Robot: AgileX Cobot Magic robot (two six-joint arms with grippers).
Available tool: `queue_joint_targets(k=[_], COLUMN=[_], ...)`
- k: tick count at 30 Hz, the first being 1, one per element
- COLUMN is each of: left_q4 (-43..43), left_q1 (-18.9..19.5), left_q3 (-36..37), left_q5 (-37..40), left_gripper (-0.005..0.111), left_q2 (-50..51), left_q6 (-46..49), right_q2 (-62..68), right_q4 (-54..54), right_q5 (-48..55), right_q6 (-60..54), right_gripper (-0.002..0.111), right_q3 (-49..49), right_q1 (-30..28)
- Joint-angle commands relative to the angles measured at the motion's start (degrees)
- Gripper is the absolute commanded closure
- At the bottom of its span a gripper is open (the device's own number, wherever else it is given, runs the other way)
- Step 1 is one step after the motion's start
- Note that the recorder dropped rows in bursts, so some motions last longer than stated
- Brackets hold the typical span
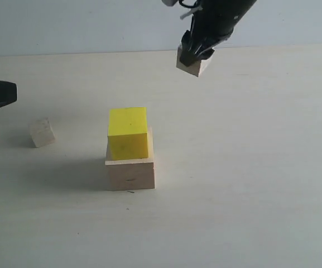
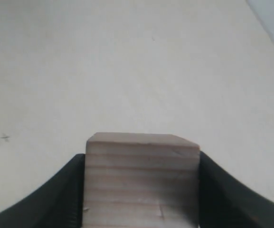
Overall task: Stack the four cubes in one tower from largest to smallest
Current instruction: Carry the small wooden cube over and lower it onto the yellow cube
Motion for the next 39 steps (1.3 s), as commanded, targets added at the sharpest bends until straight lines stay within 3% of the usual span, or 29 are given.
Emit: queue_joint_targets(k=[1,7,16,22,32,39], left_q4=[0.0,0.0,0.0,0.0,0.0,0.0], left_q1=[0.1,0.1,0.1,0.1,0.1,0.1], left_q3=[0.3,0.3,0.3,0.3,0.3,0.3], left_q5=[-1.0,-0.8,-0.7,-0.7,0.3,0.9], left_gripper=[0.107,0.107,0.107,0.107,0.107,0.107], left_q2=[-0.5,-0.5,-0.5,-0.5,-0.5,-0.5], left_q6=[-0.1,-0.1,-0.1,-0.1,-0.3,-0.3], right_q2=[-4.6,-5.8,-5.5,-5.2,-3.4,-3.4], right_q4=[12.1,22.3,25.4,15.0,12.9,11.8], right_q5=[6.7,15.9,13.8,9.3,12.9,13.4], right_q6=[-16.4,-28.7,-28.5,-22.2,-22.2,-22.2], right_gripper=[0.108,0.108,0.108,0.108,0.108,0.108], right_q3=[-0.3,-0.3,-0.3,-0.3,-0.3,-0.3], right_q1=[-0.1,-0.1,2.8,8.4,13.3,13.3])
